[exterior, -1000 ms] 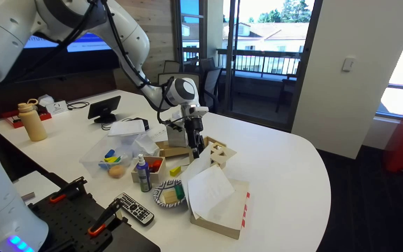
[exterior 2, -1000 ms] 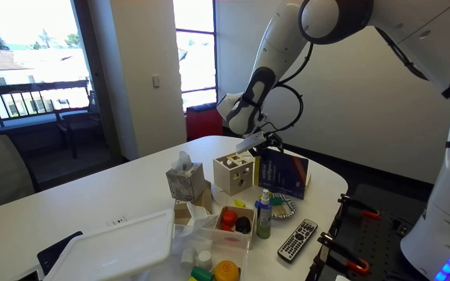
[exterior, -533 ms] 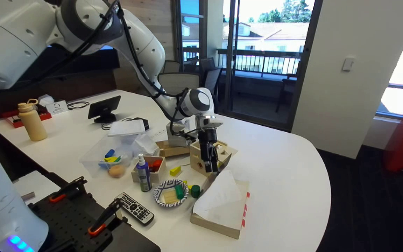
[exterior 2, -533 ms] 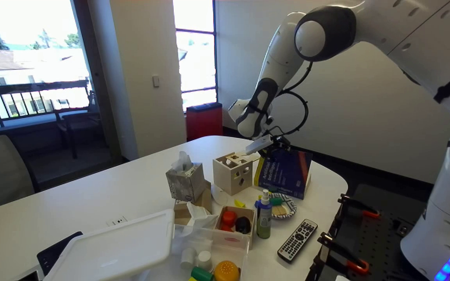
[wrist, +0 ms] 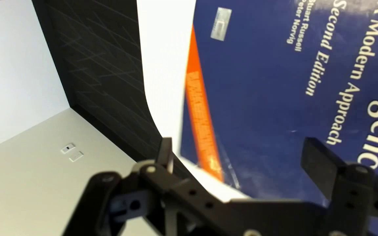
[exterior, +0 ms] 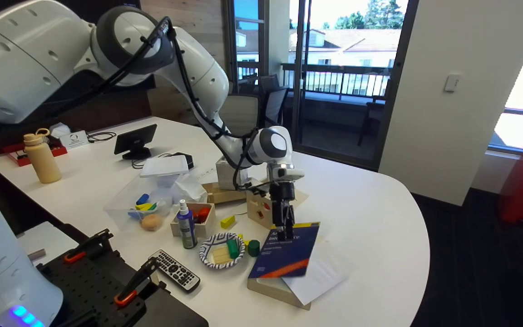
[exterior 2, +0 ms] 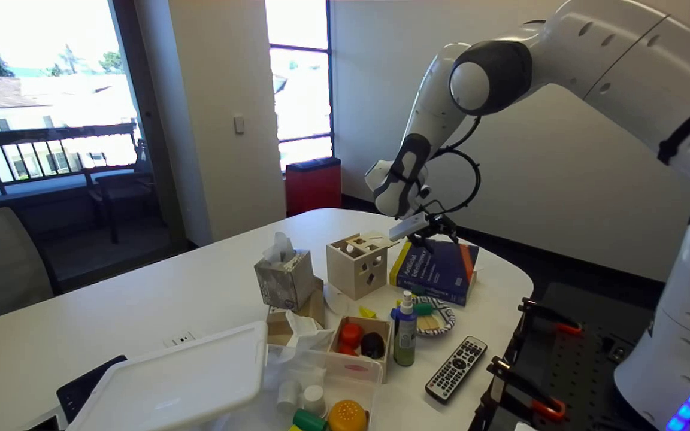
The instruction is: Close the book and push the paper into it
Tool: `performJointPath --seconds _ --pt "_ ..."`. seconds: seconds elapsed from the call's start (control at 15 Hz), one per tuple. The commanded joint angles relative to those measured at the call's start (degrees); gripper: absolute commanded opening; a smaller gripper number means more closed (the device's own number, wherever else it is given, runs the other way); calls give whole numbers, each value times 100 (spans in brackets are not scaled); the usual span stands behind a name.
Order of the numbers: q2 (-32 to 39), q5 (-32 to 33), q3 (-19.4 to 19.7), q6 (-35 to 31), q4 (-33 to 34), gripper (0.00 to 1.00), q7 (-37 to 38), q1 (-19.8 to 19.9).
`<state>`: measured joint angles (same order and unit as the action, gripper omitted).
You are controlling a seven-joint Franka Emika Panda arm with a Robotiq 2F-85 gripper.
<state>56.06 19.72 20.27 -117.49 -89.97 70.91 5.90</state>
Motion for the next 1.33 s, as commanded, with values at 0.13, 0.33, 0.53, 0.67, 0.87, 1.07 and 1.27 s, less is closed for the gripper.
performJointPath --seconds 0.13,0.33,0.53,0.67,0.87,1.07,1.27 --pt "548 -426 -86 82 606 100 -597 396" --pt "746 -609 -95 139 811 100 -862 460" --pt "852 -749 -90 144 934 100 -1018 427" --pt "855 -823 -103 114 980 100 -1042 421" --pt "784 -1012 -162 76 1041 100 -1205 500" --pt "708 -1227 -167 41 1140 100 -1401 593" --pt "833 -1476 -225 35 1538 100 -1668 821"
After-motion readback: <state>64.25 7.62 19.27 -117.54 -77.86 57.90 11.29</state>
